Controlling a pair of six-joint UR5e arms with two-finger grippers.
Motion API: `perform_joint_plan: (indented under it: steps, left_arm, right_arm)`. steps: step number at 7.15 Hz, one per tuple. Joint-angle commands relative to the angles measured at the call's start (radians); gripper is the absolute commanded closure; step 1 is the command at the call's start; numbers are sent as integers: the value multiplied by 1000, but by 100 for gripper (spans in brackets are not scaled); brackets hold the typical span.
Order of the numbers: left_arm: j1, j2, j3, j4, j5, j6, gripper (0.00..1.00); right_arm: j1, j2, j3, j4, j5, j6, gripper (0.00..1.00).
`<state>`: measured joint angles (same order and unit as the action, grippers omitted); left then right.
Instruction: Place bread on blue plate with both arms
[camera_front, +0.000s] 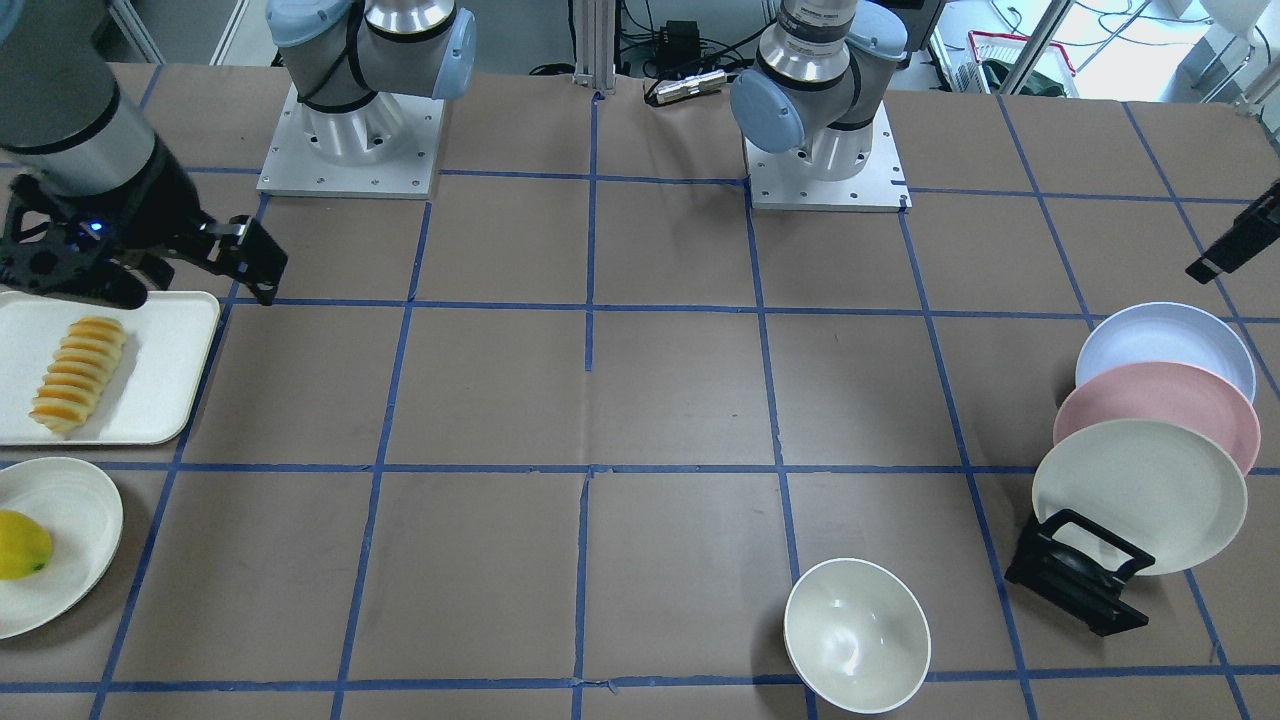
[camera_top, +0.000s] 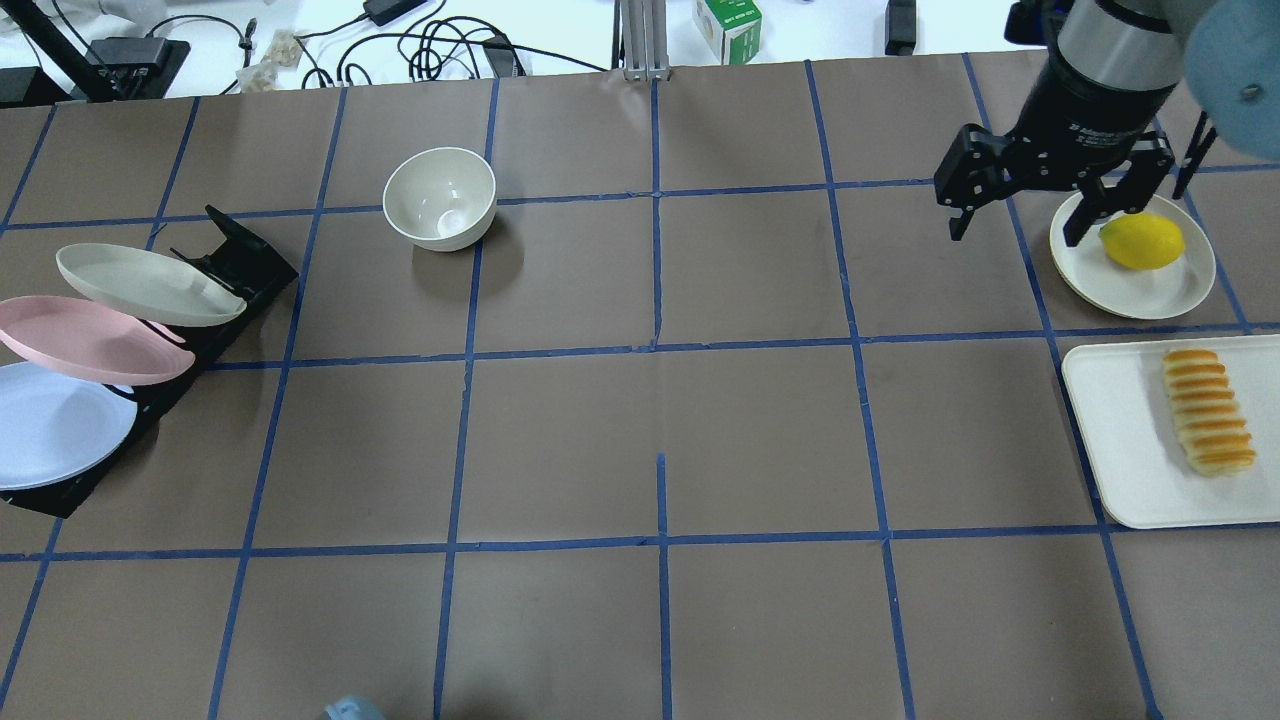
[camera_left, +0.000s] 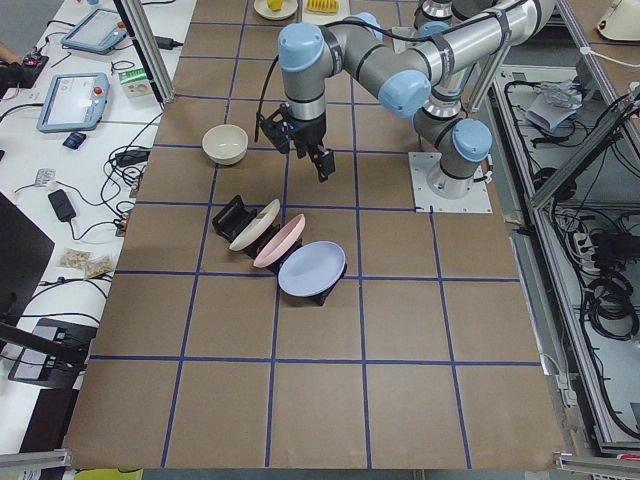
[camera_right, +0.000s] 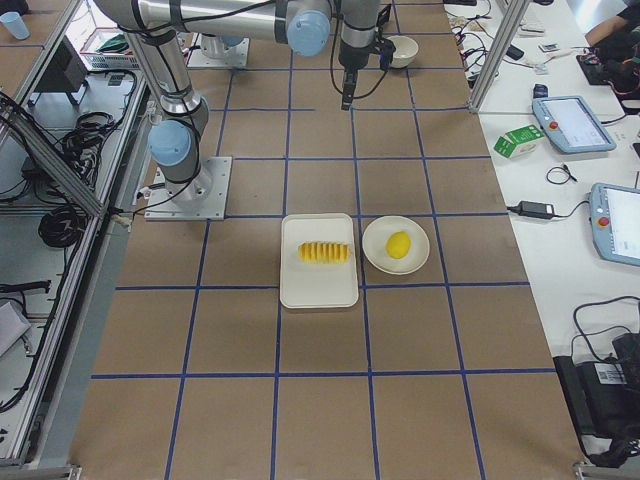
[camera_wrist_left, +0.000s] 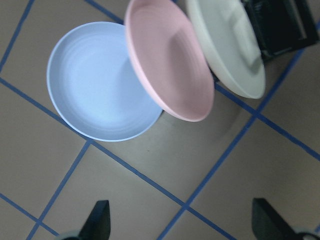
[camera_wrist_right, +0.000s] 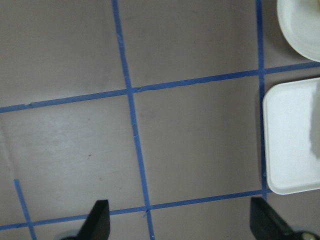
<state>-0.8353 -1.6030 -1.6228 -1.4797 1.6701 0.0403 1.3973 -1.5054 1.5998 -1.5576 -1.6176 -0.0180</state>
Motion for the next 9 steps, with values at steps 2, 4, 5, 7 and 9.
perform_joint_plan:
  steps: [2, 4, 5, 7, 9]
  left_arm:
    - [202, -78, -214, 407, 8, 137, 0]
    - [208, -150, -212, 418, 5, 208, 0]
    - [208, -179, -206, 420, 40, 214, 0]
    - [206, -236, -200, 492, 175, 216, 0]
    - [194, -250, -181, 495, 171, 208, 7]
  right_arm:
    - [-254, 60, 95, -132, -62, -303, 0]
    - [-399, 74, 167, -218, -47, -498, 0]
    - [-446, 106, 204, -313, -45, -604, 0]
    - [-491, 192, 224, -441, -60, -620, 0]
    - [-538, 241, 224, -446, -44, -610, 0]
